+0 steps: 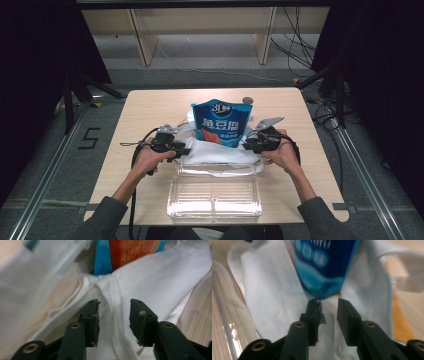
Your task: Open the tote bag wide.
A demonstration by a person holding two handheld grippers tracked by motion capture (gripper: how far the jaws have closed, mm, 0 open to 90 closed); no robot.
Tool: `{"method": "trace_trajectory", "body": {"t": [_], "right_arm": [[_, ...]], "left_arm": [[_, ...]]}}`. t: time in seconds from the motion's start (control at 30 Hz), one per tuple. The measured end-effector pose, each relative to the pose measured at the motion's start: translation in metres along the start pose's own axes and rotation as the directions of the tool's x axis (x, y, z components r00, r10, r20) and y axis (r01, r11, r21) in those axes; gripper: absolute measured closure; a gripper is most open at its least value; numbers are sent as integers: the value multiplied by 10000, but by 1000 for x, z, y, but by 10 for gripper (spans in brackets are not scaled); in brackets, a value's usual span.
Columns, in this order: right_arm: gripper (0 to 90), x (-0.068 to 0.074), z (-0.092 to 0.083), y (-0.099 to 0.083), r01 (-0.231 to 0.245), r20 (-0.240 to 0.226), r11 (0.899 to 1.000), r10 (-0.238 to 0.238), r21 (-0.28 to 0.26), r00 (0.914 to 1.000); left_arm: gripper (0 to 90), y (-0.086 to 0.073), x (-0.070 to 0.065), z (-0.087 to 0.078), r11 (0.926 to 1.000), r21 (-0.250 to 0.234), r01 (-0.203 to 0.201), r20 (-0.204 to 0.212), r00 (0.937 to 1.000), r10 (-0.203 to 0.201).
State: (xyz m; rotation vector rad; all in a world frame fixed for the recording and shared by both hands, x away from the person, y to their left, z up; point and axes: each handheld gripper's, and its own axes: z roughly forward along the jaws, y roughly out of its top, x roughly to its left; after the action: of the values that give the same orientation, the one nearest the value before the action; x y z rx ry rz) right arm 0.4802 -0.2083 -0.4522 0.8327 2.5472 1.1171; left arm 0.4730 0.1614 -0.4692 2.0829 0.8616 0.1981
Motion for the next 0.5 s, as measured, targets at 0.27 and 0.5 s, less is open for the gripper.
{"method": "trace_trajectory", "body": {"t": [0.27,0.5], "right_arm": [[649,-8,-37,11,-141,1284,9979,221,-630,9915],[669,-24,-21,4,-437,1658,9985,489,-344,9849]], "left_arm": [[484,14,2,-33,9950,-984,-178,-864,9962,93],[430,19,26,-48,9860,-1665,125,-1856,9816,-438]]}}
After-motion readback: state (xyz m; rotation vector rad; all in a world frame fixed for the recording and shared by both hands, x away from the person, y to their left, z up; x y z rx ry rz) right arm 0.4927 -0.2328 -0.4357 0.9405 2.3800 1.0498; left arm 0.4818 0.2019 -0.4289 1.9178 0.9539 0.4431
